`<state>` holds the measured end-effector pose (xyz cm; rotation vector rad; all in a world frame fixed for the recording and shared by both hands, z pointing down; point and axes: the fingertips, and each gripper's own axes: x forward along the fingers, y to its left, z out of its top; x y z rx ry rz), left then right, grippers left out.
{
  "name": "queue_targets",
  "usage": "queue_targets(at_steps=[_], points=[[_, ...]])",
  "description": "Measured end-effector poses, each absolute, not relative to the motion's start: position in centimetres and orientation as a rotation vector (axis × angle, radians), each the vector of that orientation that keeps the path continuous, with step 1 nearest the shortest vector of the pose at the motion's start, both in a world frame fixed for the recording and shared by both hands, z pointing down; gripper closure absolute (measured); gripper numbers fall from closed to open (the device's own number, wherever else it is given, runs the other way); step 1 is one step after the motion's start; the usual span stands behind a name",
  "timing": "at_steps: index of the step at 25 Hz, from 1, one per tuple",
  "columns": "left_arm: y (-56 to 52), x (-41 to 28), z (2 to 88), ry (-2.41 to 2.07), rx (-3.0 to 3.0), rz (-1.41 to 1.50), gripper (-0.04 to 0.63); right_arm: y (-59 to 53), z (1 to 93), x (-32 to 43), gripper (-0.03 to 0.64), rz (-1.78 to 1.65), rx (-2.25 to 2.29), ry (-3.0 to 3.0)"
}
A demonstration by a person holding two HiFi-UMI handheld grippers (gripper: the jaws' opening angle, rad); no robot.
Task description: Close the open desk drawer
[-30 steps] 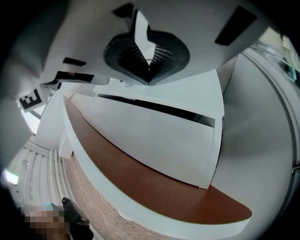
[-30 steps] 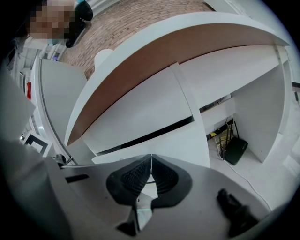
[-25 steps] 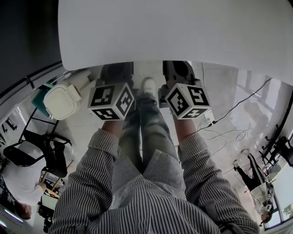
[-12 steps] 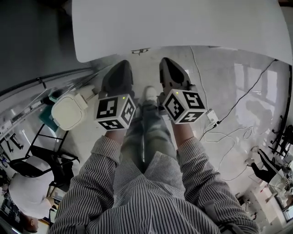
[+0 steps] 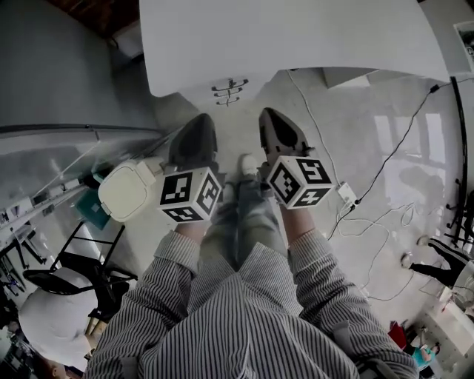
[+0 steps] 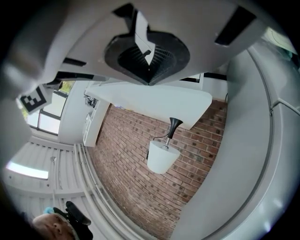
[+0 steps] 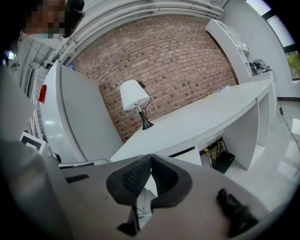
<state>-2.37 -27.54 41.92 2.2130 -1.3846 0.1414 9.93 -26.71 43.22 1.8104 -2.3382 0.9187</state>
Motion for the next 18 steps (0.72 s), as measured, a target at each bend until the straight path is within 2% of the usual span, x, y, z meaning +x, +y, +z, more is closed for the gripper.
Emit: queue_targets(at_steps=[11, 18], points=[[-20.8, -3.5, 31.5, -1.264, 2.393, 0.01, 0.583, -21.4, 32.9, 6.1, 0.6, 0.793, 1.79, -2.454], [-17.7, -3.2, 28.1, -1.19, 2.433, 0.026, 0.583, -17.8, 28.0, 4.1, 0.6, 0.715, 1.727, -2.502]])
